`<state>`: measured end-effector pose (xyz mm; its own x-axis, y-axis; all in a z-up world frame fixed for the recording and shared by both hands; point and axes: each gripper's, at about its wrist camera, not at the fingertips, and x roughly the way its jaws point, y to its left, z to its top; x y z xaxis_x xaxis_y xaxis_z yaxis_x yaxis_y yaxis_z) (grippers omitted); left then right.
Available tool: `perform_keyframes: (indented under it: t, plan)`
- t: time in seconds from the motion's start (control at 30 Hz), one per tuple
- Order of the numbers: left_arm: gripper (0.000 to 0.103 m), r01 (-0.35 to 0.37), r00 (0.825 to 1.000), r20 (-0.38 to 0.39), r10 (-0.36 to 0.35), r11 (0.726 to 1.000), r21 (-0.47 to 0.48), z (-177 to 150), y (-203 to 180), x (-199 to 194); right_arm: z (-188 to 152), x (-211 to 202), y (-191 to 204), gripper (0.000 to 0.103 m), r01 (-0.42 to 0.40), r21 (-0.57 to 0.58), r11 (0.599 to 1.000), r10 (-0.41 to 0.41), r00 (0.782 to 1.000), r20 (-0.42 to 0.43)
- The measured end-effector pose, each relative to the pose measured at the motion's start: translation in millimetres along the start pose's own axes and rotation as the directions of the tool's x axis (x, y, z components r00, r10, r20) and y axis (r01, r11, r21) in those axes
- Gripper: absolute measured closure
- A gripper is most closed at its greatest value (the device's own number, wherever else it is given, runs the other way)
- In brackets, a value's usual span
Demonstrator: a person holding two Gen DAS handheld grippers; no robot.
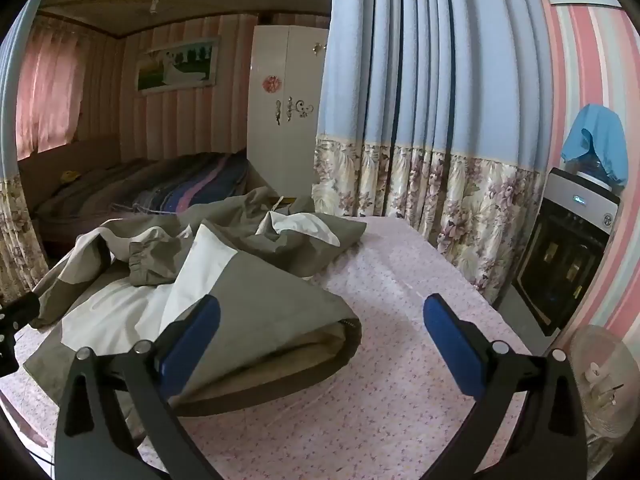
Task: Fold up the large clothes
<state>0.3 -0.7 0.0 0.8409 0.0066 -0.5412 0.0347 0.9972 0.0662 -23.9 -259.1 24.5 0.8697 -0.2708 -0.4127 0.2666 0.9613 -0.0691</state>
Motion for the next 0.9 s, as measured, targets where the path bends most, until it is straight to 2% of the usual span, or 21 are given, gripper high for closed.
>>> perform_keyframes:
  t: [0.17, 0.27, 0.9]
  plan:
    - [0.003, 0.014, 1.0, -0.008, -0.014, 0.999, -0.029, 7, 10, 9, 1, 1, 2, 0.002, 0.009, -0.009, 1.0, -0.009, 1.0, -0.001]
    - [0.003, -0.006, 1.0, 0.03, 0.006, 1.0, -0.006, 0, 2, -2, 0, 2, 2, 0.002, 0.008, -0.011, 1.0, -0.008, 1.0, -0.003]
    - [0.003, -0.012, 1.0, 0.019, 0.013, 1.0, -0.026, -1, 7, 5, 0, 4, 2, 0.002, 0.004, -0.017, 1.0, -0.004, 1.0, -0.003]
